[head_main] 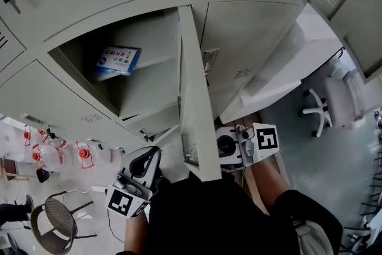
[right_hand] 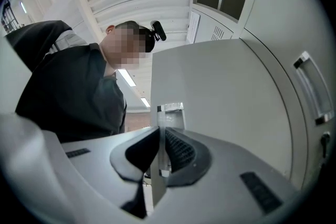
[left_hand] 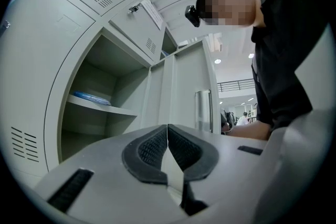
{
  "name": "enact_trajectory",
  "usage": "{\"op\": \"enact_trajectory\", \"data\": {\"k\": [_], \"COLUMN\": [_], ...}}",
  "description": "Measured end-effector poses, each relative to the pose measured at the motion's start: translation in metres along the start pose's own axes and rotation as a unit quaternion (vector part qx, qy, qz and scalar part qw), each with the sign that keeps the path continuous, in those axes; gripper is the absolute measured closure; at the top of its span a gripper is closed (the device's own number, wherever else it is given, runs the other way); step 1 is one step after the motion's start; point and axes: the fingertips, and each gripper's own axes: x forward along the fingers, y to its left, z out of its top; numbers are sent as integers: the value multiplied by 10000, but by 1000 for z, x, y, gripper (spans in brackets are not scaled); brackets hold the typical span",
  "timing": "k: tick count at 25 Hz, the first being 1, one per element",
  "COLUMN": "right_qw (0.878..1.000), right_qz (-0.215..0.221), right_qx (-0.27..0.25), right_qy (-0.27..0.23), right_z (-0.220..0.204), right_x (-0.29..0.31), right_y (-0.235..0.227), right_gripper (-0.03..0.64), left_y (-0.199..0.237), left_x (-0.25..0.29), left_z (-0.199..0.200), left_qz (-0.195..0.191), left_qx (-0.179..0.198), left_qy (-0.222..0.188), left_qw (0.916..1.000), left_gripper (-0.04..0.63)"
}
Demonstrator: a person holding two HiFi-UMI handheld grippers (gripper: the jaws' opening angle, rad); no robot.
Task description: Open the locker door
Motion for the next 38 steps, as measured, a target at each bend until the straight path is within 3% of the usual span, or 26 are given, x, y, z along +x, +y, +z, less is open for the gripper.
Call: {"op": "enact_trajectory", "data": {"k": [12,38], "right_qw": [9988,9922], "right_qz": [481,1171], "right_qx": [-14,390], "right_qy": [96,-198], "right_z": [6,21], "right_x": [-27,-84], "right_y": [5,2], "right_gripper": [571,569], "left_y": [-15,-35], "left_x": [12,47], "left_z": [-8,-14], "left_qz": [209,73], "left_qx": [10,64], "left_qy": [31,304], "left_qw": [9998,9995], "left_gripper": [578,578]}}
